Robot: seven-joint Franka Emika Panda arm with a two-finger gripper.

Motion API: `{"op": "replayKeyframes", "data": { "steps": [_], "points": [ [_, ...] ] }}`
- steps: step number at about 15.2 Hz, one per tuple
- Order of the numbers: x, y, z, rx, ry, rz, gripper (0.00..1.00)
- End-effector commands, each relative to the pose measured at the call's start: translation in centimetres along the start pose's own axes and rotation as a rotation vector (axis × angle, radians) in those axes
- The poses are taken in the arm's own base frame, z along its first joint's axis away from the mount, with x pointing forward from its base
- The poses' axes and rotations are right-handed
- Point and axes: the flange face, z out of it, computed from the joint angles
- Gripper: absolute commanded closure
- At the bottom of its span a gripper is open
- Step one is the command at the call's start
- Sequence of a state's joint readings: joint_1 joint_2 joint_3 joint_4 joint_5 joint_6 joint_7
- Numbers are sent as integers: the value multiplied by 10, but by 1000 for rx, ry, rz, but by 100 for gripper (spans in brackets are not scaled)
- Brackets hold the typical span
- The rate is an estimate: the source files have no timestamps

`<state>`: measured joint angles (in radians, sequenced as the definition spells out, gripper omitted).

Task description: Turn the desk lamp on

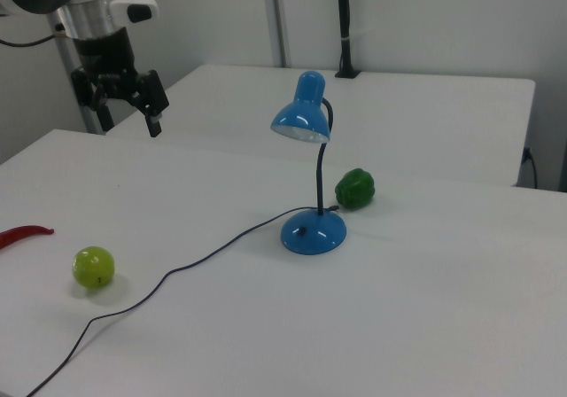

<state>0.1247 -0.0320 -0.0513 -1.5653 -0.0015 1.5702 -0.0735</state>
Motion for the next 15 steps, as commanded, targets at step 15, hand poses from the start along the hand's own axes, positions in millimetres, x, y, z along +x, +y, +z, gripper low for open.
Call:
{"op": "replayKeyframes", "data": {
  "steps": [15],
  "points": [
    [-1,-1,3,16,37,-50,1]
  ]
}}
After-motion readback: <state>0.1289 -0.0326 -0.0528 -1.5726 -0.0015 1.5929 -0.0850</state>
